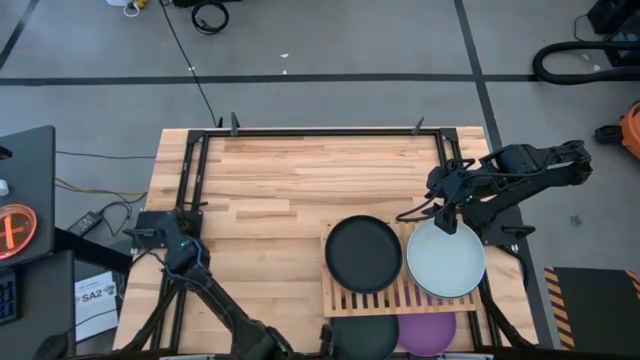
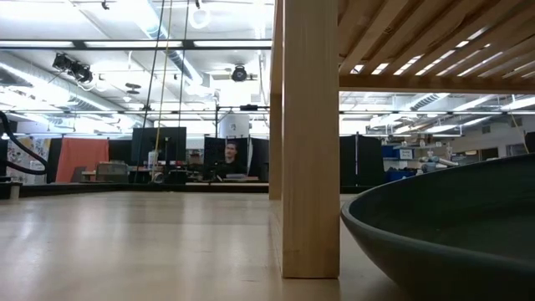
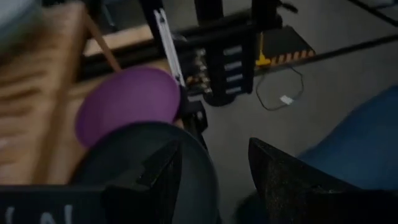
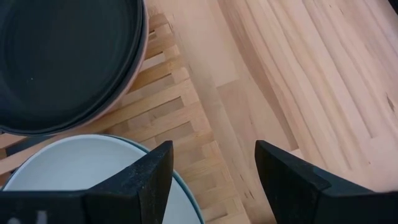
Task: Place and stack plates onto a shelf
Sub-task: Stack the black plate on top of the black plate
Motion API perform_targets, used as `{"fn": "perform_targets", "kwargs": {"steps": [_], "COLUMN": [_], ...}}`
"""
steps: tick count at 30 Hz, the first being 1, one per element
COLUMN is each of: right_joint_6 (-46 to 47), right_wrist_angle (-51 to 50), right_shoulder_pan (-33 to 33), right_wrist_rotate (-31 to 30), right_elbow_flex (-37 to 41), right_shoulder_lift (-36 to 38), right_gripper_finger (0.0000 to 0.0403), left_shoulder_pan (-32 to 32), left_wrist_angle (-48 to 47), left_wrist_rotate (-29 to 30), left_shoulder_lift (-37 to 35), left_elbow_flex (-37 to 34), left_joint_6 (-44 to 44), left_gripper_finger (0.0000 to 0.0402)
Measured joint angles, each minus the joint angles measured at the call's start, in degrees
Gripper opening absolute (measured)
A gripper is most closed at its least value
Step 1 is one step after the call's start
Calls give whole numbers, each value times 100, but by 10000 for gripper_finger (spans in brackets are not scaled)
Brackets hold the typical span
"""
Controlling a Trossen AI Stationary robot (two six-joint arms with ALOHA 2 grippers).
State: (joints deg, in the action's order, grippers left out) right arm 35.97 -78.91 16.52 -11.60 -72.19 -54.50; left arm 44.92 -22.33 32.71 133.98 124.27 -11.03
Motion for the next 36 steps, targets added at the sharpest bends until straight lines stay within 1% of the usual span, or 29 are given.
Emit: {"fn": "perform_targets", "kwargs": {"steps": [5, 19, 22, 25, 27, 33, 36], "right_joint_6": [28, 31, 28, 31, 28, 24, 0], "right_wrist_angle": [0, 2, 0, 1, 1, 0, 0], "right_shoulder_pan": [1, 0, 1, 0, -1, -1, 1], "right_wrist_rotate": [0, 96, 96, 98, 97, 96, 96], "right_elbow_flex": [-1, -1, 1, -1, -1, -1, 1], "right_shoulder_lift": [2, 2, 2, 2, 2, 2, 1], "right_gripper_finger": [232, 232, 232, 232, 232, 232, 232], "left_shoulder_pan": [-108, -183, -197, -216, -238, -381, -503], "left_wrist_angle": [124, -104, -73, -89, -61, -38, -22], "left_wrist_rotate": [-544, -598, -737, -1000, -1120, -1152, -1221], "left_shoulder_lift": [343, 814, 895, 988, 1058, 1055, 1055], "left_elbow_flex": [-7, -9, -9, -8, -7, -7, -7], "left_joint_6": [16, 29, 26, 20, 114, 649, 746], "left_gripper_finger": [192, 192, 192, 192, 192, 192, 192]}}
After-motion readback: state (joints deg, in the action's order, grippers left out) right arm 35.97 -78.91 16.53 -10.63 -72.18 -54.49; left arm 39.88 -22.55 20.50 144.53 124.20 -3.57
